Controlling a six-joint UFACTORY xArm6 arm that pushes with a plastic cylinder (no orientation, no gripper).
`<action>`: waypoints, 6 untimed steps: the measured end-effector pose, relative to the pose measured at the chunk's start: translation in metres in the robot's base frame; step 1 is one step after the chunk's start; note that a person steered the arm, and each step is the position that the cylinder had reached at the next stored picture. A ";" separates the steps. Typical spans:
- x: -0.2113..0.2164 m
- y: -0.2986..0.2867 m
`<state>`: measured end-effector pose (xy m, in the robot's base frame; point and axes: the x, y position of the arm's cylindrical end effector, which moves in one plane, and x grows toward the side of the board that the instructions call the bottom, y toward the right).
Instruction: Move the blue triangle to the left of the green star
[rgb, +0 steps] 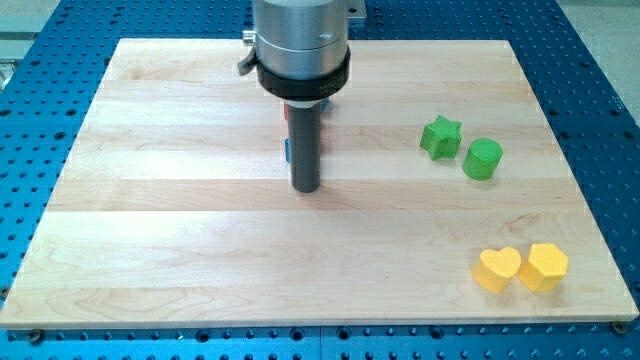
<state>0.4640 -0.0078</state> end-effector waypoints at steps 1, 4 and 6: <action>0.000 0.031; -0.016 -0.046; -0.062 0.024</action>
<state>0.4023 0.0165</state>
